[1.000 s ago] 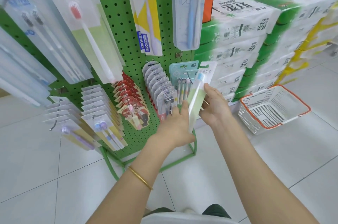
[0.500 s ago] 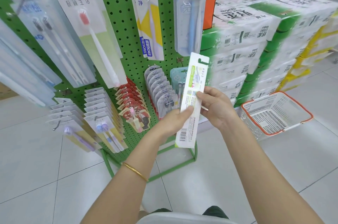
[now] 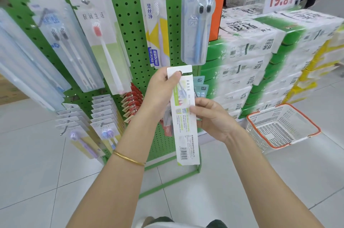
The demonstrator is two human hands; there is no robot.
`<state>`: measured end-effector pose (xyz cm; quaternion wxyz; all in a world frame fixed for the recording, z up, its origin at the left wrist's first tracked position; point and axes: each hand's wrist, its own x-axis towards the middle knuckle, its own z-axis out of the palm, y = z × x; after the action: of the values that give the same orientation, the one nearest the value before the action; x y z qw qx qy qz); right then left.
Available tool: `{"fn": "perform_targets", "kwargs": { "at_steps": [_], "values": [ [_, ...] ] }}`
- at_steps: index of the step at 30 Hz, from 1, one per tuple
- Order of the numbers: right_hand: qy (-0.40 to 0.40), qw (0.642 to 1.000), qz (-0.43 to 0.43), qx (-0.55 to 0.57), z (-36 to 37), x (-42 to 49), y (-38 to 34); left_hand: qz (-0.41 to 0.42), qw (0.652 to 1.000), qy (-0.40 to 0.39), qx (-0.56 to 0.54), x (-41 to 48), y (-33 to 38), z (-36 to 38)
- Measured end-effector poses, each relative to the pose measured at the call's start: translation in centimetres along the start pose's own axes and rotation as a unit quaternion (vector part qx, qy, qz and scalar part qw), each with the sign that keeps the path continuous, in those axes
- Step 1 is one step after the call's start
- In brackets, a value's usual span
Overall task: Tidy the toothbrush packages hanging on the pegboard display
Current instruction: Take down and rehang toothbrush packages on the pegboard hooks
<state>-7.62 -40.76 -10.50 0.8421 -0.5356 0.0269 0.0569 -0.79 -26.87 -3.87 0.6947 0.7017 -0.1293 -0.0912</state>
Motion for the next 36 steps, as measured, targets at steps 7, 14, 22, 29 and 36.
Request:
{"fn": "perform_targets", "kwargs": {
  "at_steps": [7, 14, 22, 29, 36],
  "values": [
    [-0.178, 0.984, 0.018, 0.021, 4.5, 1.9, -0.8, 0.007, 0.985, -0.057, -0.164, -0.9, 3.2, -3.4],
    [-0.048, 0.982, -0.117, -0.143, 11.7, 3.8, -3.2, 0.070, 0.996, 0.006, -0.050, -1.9, 7.3, -8.1],
    [0.204, 0.870, -0.260, -0.365, 19.4, 5.8, -4.9, 0.181, 0.972, 0.138, 0.049, -2.8, 9.5, -12.7],
    [0.301, 0.808, -0.257, -0.436, 21.4, 7.6, -3.8, 0.213, 0.959, 0.141, 0.120, -1.5, 9.6, -14.0],
    [0.305, 0.801, -0.246, -0.453, 21.3, 9.3, -3.1, 0.227, 0.929, 0.185, 0.228, -0.2, 8.9, -14.1]
  ]
}}
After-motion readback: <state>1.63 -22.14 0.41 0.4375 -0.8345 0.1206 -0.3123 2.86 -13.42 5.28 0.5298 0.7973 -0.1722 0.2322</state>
